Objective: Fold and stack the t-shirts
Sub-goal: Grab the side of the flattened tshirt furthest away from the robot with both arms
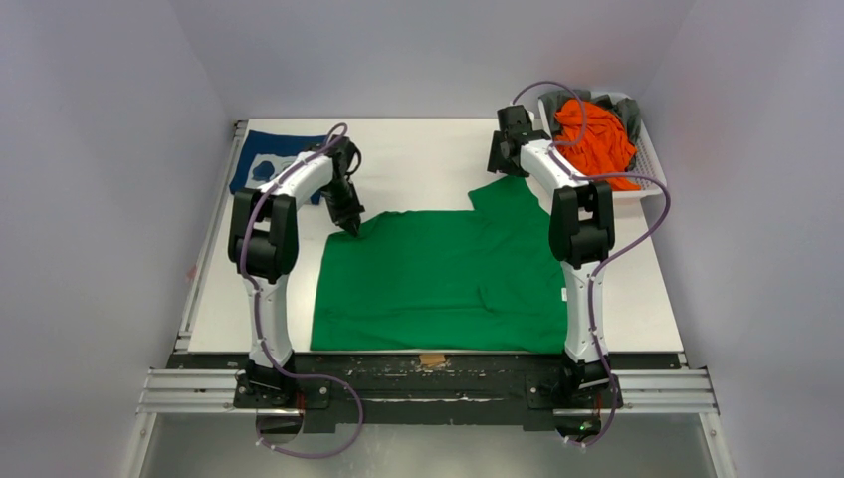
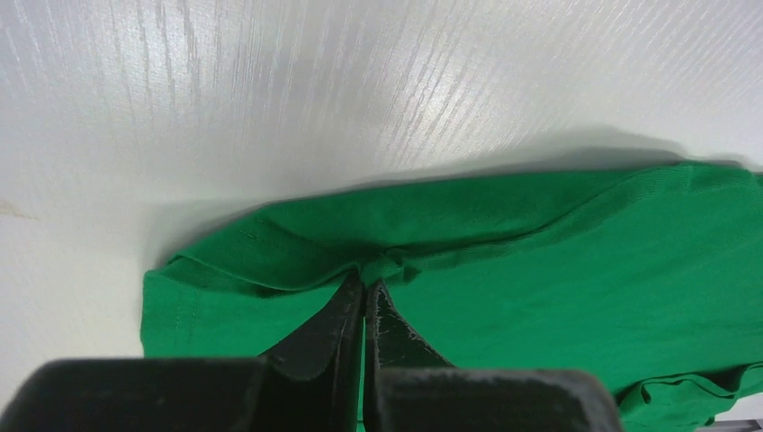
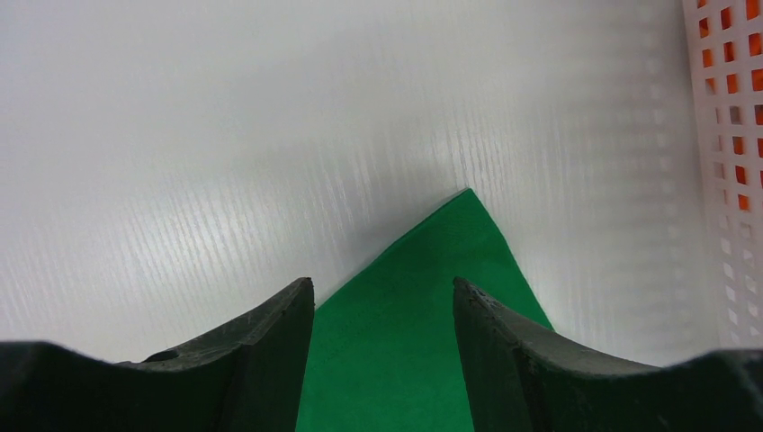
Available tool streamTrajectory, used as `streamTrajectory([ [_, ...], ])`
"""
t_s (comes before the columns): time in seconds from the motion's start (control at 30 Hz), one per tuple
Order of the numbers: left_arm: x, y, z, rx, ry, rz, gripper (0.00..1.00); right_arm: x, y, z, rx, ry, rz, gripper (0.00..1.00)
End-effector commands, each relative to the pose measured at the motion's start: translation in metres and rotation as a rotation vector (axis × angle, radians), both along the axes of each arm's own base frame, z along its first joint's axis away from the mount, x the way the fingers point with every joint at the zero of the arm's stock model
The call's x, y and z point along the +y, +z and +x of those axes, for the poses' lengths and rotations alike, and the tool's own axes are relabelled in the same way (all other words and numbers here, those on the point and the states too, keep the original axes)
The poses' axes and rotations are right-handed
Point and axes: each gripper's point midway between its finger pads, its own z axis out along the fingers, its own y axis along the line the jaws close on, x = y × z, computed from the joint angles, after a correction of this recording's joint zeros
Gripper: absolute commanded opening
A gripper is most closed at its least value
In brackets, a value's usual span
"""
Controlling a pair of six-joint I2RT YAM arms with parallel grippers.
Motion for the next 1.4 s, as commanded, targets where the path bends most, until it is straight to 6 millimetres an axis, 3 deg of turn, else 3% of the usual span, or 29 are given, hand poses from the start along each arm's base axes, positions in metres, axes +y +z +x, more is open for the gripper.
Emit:
streamTrajectory([
  [0.0, -0.002, 0.021, 0.005, -0.069, -0.002, -0.013, 0.0, 0.0, 0.012, 0.011, -0.047, 0.011, 0.009, 0.56],
  [0.47, 0.001, 0.04, -0.005, -0.092, 0.024, -0.011, 0.0, -0.016, -0.04, -0.004, 0.102, -0.022, -0.072, 0.52],
  [0.67, 0.01, 0.048, -0.01, -0.111, 0.028, 0.03, 0.0, -0.023, -0.041, -0.019, 0.125, -0.057, -0.089, 0.41],
  [0.8, 0.013, 0.051, -0.011, -0.115, 0.029, 0.039, 0.0, -0.027, -0.034, -0.031, 0.117, -0.089, -0.085, 0.29],
  [1.0, 0.012, 0.056, -0.011, -0.131, 0.02, 0.033, 0.0, -0.029, -0.015, -0.032, 0.047, -0.112, -0.071, 0.0],
  [1.2, 0.013, 0.065, -0.019, -0.15, 0.015, 0.021, 0.0, -0.037, 0.032, -0.043, -0.049, -0.111, -0.081, 0.0],
  [1.37, 0.018, 0.076, -0.036, -0.181, 0.016, 0.018, 0.0, -0.044, 0.068, -0.092, -0.096, -0.112, -0.055, 0.0],
])
